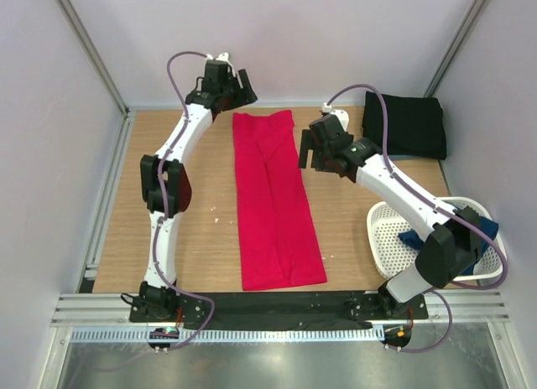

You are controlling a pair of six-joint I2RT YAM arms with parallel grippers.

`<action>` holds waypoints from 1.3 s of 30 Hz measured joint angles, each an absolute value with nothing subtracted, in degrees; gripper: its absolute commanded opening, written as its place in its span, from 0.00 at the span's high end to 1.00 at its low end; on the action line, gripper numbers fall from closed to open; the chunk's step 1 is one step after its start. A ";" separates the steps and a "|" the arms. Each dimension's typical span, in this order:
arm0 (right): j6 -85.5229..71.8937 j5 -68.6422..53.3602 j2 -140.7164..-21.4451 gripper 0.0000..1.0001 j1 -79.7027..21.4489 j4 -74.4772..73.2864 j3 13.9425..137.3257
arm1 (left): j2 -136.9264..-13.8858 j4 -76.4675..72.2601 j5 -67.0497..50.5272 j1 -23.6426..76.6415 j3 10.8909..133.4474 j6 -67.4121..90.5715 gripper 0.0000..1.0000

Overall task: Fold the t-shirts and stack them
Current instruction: Fold the tshirt

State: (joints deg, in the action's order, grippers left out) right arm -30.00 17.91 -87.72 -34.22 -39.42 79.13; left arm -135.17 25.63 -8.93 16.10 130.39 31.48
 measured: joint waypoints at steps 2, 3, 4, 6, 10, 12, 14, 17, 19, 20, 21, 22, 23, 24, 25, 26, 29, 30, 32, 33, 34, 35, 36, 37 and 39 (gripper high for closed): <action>-28.77 20.12 -87.88 0.08 -32.01 -39.51 79.59 | -133.03 27.42 -5.21 17.06 131.17 28.23 0.38; -28.25 20.75 -88.18 0.08 -30.98 -39.70 79.59 | -132.53 28.56 -3.40 17.67 131.90 26.61 0.43; -27.68 21.21 -88.60 0.08 -30.02 -39.83 79.59 | -132.42 29.78 -1.63 18.28 132.57 25.23 0.45; -26.79 21.98 -89.65 0.08 -28.16 -39.70 79.46 | -132.57 32.16 0.84 19.07 132.84 23.79 0.53; -25.56 22.26 -92.09 0.08 -24.77 -39.07 79.05 | -133.88 37.08 5.28 20.84 130.13 22.72 0.58; -25.28 22.00 -93.25 0.08 -23.49 -38.24 79.05 | -134.69 38.92 6.96 21.58 127.98 22.44 0.59; -24.97 21.63 -94.13 0.08 -22.87 -37.54 79.05 | -136.16 40.32 8.08 22.31 127.42 22.31 0.62; -24.25 21.12 -94.83 0.08 -22.76 -36.91 79.05 | -138.63 41.17 9.61 23.27 127.42 22.52 0.66; -24.08 20.88 -94.89 0.08 -22.76 -36.73 79.02 | -139.74 41.65 10.48 23.73 127.42 22.76 0.69; -24.08 20.82 -94.89 0.08 -22.76 -36.62 79.02 | -140.29 41.93 11.00 23.94 127.52 23.11 0.71; -24.08 20.75 -94.89 0.08 -22.76 -36.42 79.02 | -140.75 42.11 11.46 24.03 127.74 23.40 0.72; -24.08 20.62 -94.89 0.08 -22.76 -36.07 78.89 | -141.40 42.28 11.97 24.16 128.16 23.55 0.74; -24.08 20.51 -94.89 0.08 -22.76 -35.83 78.65 | -141.95 42.28 12.36 24.27 128.53 23.77 0.75; -24.10 20.36 -94.89 0.08 -22.76 -35.62 78.37 | -142.32 42.28 12.53 24.32 128.77 23.86 0.75; -24.10 20.23 -94.89 0.08 -22.76 -35.48 78.00 | -142.78 42.26 12.73 24.32 129.08 24.05 0.75; -24.12 19.99 -94.89 0.08 -22.76 -35.48 77.62 | -143.13 42.19 12.91 24.32 129.14 24.25 0.75; -24.12 19.38 -94.89 0.08 -22.76 -35.44 76.86 | -143.63 42.04 13.02 24.29 129.19 25.12 0.76; -24.14 19.11 -94.89 0.08 -22.76 -35.48 76.66 | -143.70 41.91 13.04 24.29 129.21 25.36 0.76; -24.16 18.83 -94.87 0.08 -22.76 -35.31 76.27 | -143.92 41.76 13.06 24.29 129.60 25.80 0.75; -24.16 18.74 -94.87 0.08 -22.76 -35.24 76.07 | -144.07 41.65 13.06 24.32 129.88 26.15 0.76; -24.18 18.68 -94.87 0.08 -22.76 -35.16 75.81 | -144.29 41.39 13.06 24.36 130.28 26.41 0.75; -24.21 18.65 -94.87 0.08 -22.76 -35.14 75.53 | -144.44 40.95 13.06 24.43 130.52 26.61 0.75; -24.27 18.63 -94.87 0.08 -22.76 -35.16 75.24 | -144.59 40.56 13.08 24.56 130.76 26.65 0.75; -24.34 18.52 -94.87 0.08 -22.76 -35.14 74.94 | -144.70 40.36 13.08 24.67 130.96 26.68 0.75; -24.36 18.33 -94.87 0.08 -22.76 -35.16 74.52 | -144.94 39.79 13.13 24.86 131.31 26.76 0.75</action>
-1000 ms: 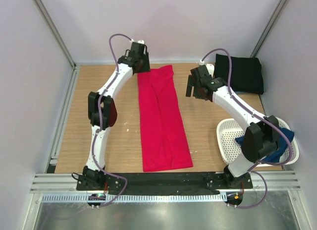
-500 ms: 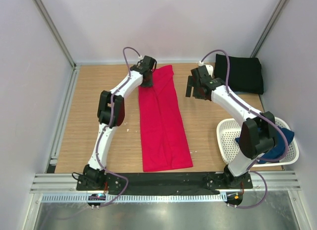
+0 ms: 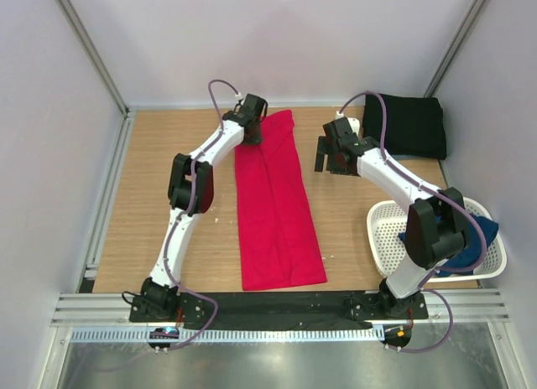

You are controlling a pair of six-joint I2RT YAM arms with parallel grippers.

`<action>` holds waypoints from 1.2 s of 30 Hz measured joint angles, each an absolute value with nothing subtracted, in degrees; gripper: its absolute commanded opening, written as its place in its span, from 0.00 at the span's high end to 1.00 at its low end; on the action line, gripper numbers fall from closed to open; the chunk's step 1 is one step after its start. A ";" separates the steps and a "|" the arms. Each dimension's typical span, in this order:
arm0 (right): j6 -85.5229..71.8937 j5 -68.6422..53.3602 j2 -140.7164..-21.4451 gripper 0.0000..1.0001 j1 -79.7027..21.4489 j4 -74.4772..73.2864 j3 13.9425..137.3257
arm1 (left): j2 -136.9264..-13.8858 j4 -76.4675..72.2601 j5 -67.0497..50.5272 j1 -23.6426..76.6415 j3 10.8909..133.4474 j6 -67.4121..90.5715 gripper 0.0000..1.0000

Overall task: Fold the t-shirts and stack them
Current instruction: Fold the tshirt

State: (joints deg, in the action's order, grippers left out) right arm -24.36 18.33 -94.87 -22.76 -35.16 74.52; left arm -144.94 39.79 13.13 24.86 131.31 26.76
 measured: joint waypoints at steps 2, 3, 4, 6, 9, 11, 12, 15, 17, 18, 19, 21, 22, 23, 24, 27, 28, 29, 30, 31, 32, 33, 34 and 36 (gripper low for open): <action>-24.40 18.20 -94.87 0.08 -22.76 -35.16 74.28 | -145.51 39.48 13.23 25.15 132.03 26.79 0.75; -24.43 18.09 -94.87 0.08 -22.76 -35.16 74.24 | -145.84 39.31 13.37 25.30 132.35 26.79 0.75; -24.49 18.06 -94.87 0.08 -22.76 -35.14 74.24 | -146.28 39.29 13.52 25.45 132.75 26.79 0.75; -24.53 18.04 -94.87 0.08 -22.76 -35.05 74.24 | -146.91 39.29 13.54 25.67 133.03 26.79 0.76; -24.53 18.06 -94.87 0.08 -22.74 -34.85 74.24 | -147.26 39.29 14.00 25.89 133.14 26.76 0.75; -24.53 18.06 -94.87 0.08 -22.74 -34.70 74.24 | -147.28 39.29 14.04 25.98 133.38 26.74 0.73; -24.53 18.06 -94.87 0.08 -22.74 -34.70 74.24 | -147.28 39.29 14.00 25.98 133.43 26.74 0.72; -24.53 18.04 -94.87 0.08 -22.74 -34.68 74.24 | -147.28 39.18 13.96 26.13 133.58 26.55 0.64; -24.53 17.98 -94.87 0.08 -22.72 -34.63 74.24 | -147.28 38.50 13.93 26.41 133.58 26.22 0.61; -24.53 17.93 -94.87 0.08 -22.70 -34.61 74.24 | -147.28 38.02 13.91 26.61 133.60 26.04 0.60; -24.53 17.87 -94.87 0.08 -22.70 -34.59 74.24 | -147.28 37.60 13.82 26.87 133.67 25.74 0.59; -24.53 17.87 -94.87 0.08 -22.65 -34.54 74.24 | -147.28 36.77 13.28 27.42 133.82 25.19 0.56; -24.53 17.87 -94.87 0.08 -22.63 -34.54 74.24 | -147.28 36.45 12.78 27.68 133.88 25.02 0.52; -24.53 17.89 -94.87 0.08 -22.63 -34.52 74.22 | -147.28 36.12 12.36 27.83 133.93 24.93 0.48; -24.53 17.89 -94.87 0.08 -22.63 -34.39 74.11 | -147.28 35.81 11.88 28.05 133.93 24.82 0.45; -24.53 17.89 -94.87 0.08 -22.50 -34.30 73.71 | -147.28 35.31 10.33 28.42 133.93 24.51 0.33; -24.53 17.89 -94.87 0.08 -22.44 -34.30 73.58 | -147.28 35.18 9.67 28.47 133.93 24.45 0.30; -24.53 17.89 -94.87 0.08 -22.35 -34.30 73.43 | -147.28 34.96 8.82 28.49 133.93 24.23 0.28; -24.53 17.89 -94.87 0.08 -22.33 -34.33 73.30 | -147.28 34.68 7.44 28.49 133.93 23.97 0.25; -24.53 17.87 -94.87 0.08 -22.26 -34.35 73.21 | -147.28 34.37 6.52 28.49 133.91 23.75 0.24; -24.53 17.87 -94.87 0.08 -22.24 -34.30 73.17 | -147.26 33.71 4.78 28.47 133.64 23.53 0.24; -24.56 17.87 -94.87 0.08 -22.17 -34.30 73.17 | -147.26 33.12 3.18 28.45 133.38 23.44 0.23; -24.56 17.87 -94.87 0.08 -22.09 -34.28 73.10 | -147.26 32.62 1.80 28.42 133.05 23.33 0.23; -24.56 17.85 -94.87 0.08 -22.00 -34.30 73.01 | -147.26 31.68 -0.71 28.42 132.03 22.87 0.23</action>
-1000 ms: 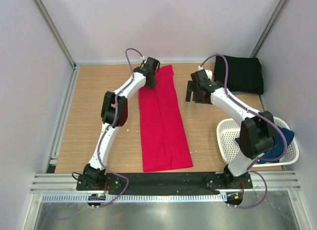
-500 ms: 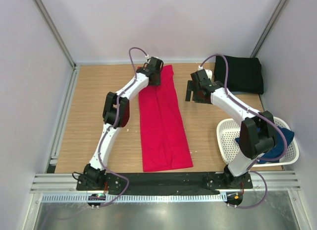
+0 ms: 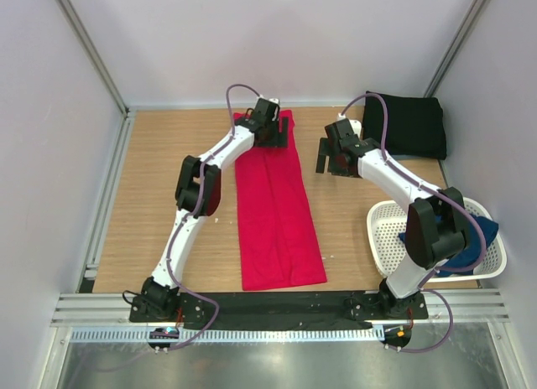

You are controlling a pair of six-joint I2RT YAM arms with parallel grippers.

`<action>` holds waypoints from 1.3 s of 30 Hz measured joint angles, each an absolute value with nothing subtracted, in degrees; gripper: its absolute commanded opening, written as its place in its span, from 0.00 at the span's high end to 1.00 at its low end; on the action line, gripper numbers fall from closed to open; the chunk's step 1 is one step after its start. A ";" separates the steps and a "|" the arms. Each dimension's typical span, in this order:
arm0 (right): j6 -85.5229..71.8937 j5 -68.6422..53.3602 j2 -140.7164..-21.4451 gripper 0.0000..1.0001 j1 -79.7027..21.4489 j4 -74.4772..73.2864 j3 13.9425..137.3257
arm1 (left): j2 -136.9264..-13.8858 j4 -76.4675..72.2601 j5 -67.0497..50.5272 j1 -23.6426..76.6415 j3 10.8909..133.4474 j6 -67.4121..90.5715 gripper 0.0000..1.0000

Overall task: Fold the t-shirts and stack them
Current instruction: Fold the tshirt

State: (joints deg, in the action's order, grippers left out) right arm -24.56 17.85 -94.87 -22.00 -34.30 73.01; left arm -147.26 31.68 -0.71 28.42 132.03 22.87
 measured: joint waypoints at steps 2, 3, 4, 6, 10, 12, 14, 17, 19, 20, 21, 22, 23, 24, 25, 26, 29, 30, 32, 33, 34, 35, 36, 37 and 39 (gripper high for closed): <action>-24.56 17.85 -94.87 0.08 -22.00 -34.30 72.93 | -147.24 30.98 -2.02 28.42 131.85 22.46 0.22; -24.58 17.85 -94.87 0.08 -22.00 -34.30 72.93 | -147.24 30.65 -2.72 28.42 131.83 22.26 0.22; -24.58 17.87 -94.87 0.08 -22.00 -34.28 72.93 | -147.24 30.57 -3.09 28.42 131.83 22.22 0.23; -24.58 17.87 -94.87 0.08 -22.00 -34.28 72.90 | -147.24 30.46 -3.55 28.42 131.83 22.24 0.30; -24.58 17.87 -94.87 0.08 -22.00 -34.28 72.58 | -147.24 30.46 -3.55 28.42 131.83 23.03 0.51; -24.60 17.87 -94.87 0.08 -22.00 -34.30 72.23 | -147.24 30.39 -3.36 28.42 131.70 23.53 0.57; -24.60 17.87 -94.87 0.08 -22.00 -34.30 72.07 | -147.24 30.20 -2.76 28.42 131.37 23.77 0.60; -24.60 17.87 -94.87 0.08 -22.00 -34.28 71.94 | -147.15 29.39 -1.10 28.42 130.54 23.99 0.66; -24.62 17.85 -94.87 0.08 -22.00 -34.24 71.68 | -146.96 29.15 0.08 28.42 130.10 24.21 0.71; -24.62 17.85 -94.87 0.08 -22.00 -34.26 71.50 | -146.93 29.04 0.95 28.42 129.93 24.21 0.73; -24.62 17.85 -94.87 0.08 -22.00 -34.26 71.33 | -146.91 28.99 1.56 28.45 129.88 24.27 0.79; -24.62 17.85 -94.87 0.08 -22.00 -34.26 71.22 | -146.91 28.97 2.15 28.47 129.80 24.43 0.81; -24.62 17.85 -94.87 0.08 -22.00 -34.24 71.11 | -146.91 28.97 2.70 28.49 129.78 24.36 0.83; -24.62 17.85 -94.87 0.08 -22.00 -34.26 71.07 | -146.91 28.95 3.11 28.49 129.67 24.47 0.86; -24.62 17.85 -94.87 0.08 -22.00 -34.26 71.00 | -146.85 28.93 3.38 28.49 129.56 24.60 0.87; -24.62 17.85 -94.87 0.08 -22.00 -34.22 70.89 | -146.76 28.93 3.62 28.49 129.49 24.62 0.88; -24.64 17.82 -94.87 0.08 -22.00 -34.24 70.61 | -146.61 28.91 3.86 28.49 129.25 24.64 0.89; -24.67 17.80 -94.87 0.08 -21.98 -34.24 70.52 | -146.45 28.82 3.90 28.49 128.99 24.64 0.89; -24.80 17.76 -94.87 0.08 -22.00 -34.22 70.37 | -145.95 28.51 3.90 28.49 128.22 24.62 0.89; -24.82 17.69 -94.87 0.08 -22.00 -34.22 70.28 | -145.47 28.34 3.90 28.49 127.59 24.62 0.89; -24.84 17.65 -94.87 0.08 -22.00 -34.24 70.22 | -144.81 27.94 3.88 28.49 126.72 24.60 0.89; -24.95 17.65 -94.87 0.08 -22.00 -34.22 70.13 | -144.18 27.68 3.86 28.49 125.91 24.62 0.89; -25.02 17.63 -94.87 0.08 -21.98 -34.22 70.04 | -143.65 27.38 3.81 28.47 125.29 24.62 0.89; -25.10 17.63 -94.87 0.08 -22.00 -34.22 70.00 | -142.91 26.81 3.49 28.47 124.40 24.62 0.89; -25.28 17.63 -94.87 0.08 -22.00 -34.06 69.82 | -141.47 25.89 2.70 28.42 122.89 24.62 0.89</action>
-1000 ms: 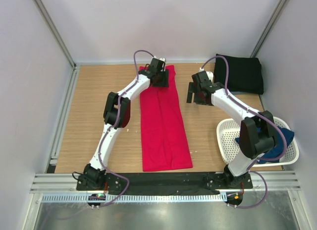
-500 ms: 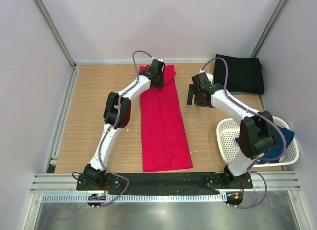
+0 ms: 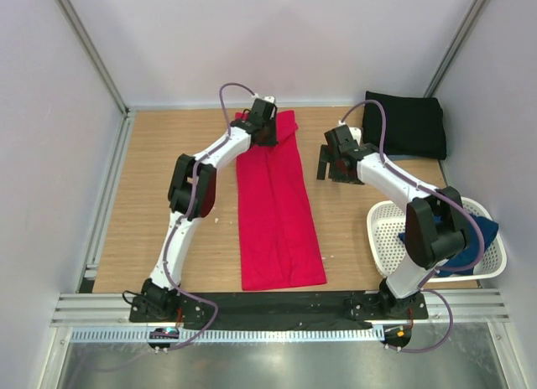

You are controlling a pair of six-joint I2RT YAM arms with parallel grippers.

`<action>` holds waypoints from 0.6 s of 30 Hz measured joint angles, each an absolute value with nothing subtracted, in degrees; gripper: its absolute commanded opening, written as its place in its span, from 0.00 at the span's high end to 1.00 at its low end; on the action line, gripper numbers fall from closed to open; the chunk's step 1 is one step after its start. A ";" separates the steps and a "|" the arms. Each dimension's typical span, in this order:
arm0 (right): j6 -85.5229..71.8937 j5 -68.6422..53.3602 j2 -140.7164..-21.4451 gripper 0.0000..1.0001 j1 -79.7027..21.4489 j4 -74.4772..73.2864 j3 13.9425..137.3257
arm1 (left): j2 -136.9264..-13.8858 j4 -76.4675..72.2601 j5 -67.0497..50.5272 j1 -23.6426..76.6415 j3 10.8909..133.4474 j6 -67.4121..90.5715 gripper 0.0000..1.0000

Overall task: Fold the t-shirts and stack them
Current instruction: Fold the tshirt

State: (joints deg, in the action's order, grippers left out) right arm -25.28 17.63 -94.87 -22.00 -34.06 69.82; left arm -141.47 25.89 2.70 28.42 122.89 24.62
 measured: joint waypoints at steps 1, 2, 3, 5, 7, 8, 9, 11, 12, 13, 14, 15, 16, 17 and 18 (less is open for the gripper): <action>-25.39 17.63 -94.87 0.08 -22.00 -34.06 69.73 | -140.86 25.26 2.09 28.42 122.28 24.64 0.89; -25.43 17.63 -94.87 0.08 -22.00 -34.09 69.71 | -140.25 24.77 1.23 28.42 121.86 24.64 0.89; -25.43 17.65 -94.87 0.08 -22.00 -34.06 69.71 | -139.90 24.23 0.71 28.42 121.64 24.64 0.90; -25.47 17.65 -94.87 0.08 -21.98 -34.02 69.71 | -139.50 23.03 -0.60 28.49 121.58 24.62 0.90; -25.47 17.67 -94.87 0.08 -21.98 -34.04 69.71 | -139.33 22.28 -1.80 28.51 121.25 24.62 0.90; -25.47 17.69 -94.87 0.08 -21.98 -34.02 69.71 | -139.31 21.96 -2.37 28.49 120.95 24.64 0.90; -25.47 17.69 -94.87 0.08 -21.93 -34.02 69.71 | -139.31 21.63 -3.01 28.53 120.46 24.67 0.90; -25.47 17.69 -94.87 0.08 -21.85 -34.02 69.71 | -139.31 21.47 -3.90 28.56 119.52 24.75 0.90; -25.47 17.69 -94.87 0.08 -21.76 -34.02 69.71 | -139.31 21.41 -4.47 28.60 119.04 24.82 0.90; -25.47 17.69 -94.87 0.08 -21.71 -34.02 69.71 | -139.31 21.21 -5.04 28.69 118.50 24.84 0.90; -25.47 17.69 -94.87 0.08 -21.65 -34.04 69.71 | -139.31 21.15 -5.52 28.77 118.17 24.82 0.87; -25.47 17.72 -94.87 0.08 -21.61 -34.04 69.71 | -139.31 20.86 -6.26 28.88 117.62 24.71 0.85; -25.45 17.72 -94.87 0.08 -21.61 -34.04 69.71 | -139.31 20.64 -6.94 29.02 117.30 24.49 0.82; -25.45 17.74 -94.87 0.08 -21.54 -34.04 69.71 | -139.31 20.23 -7.73 29.21 116.75 23.99 0.74; -25.45 17.78 -94.87 0.08 -21.50 -34.04 69.71 | -139.20 19.99 -8.38 29.43 116.27 23.40 0.68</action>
